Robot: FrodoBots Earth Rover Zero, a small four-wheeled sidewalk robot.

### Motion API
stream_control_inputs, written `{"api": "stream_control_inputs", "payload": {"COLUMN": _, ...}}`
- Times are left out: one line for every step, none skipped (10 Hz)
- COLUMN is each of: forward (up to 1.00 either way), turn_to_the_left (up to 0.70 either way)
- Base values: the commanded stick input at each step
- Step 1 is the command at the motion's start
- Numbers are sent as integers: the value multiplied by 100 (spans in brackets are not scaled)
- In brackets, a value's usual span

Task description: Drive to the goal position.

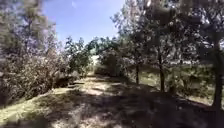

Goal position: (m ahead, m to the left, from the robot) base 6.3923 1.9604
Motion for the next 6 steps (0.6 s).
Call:
{"api": "stream_control_inputs", "payload": {"forward": 70, "turn_to_the_left": -35}}
{"api": "stream_control_inputs", "payload": {"forward": 70, "turn_to_the_left": -35}}
{"api": "stream_control_inputs", "payload": {"forward": 70, "turn_to_the_left": -35}}
{"api": "stream_control_inputs", "payload": {"forward": 70, "turn_to_the_left": -35}}
{"api": "stream_control_inputs", "payload": {"forward": 70, "turn_to_the_left": -35}}
{"api": "stream_control_inputs", "payload": {"forward": 70, "turn_to_the_left": -35}}
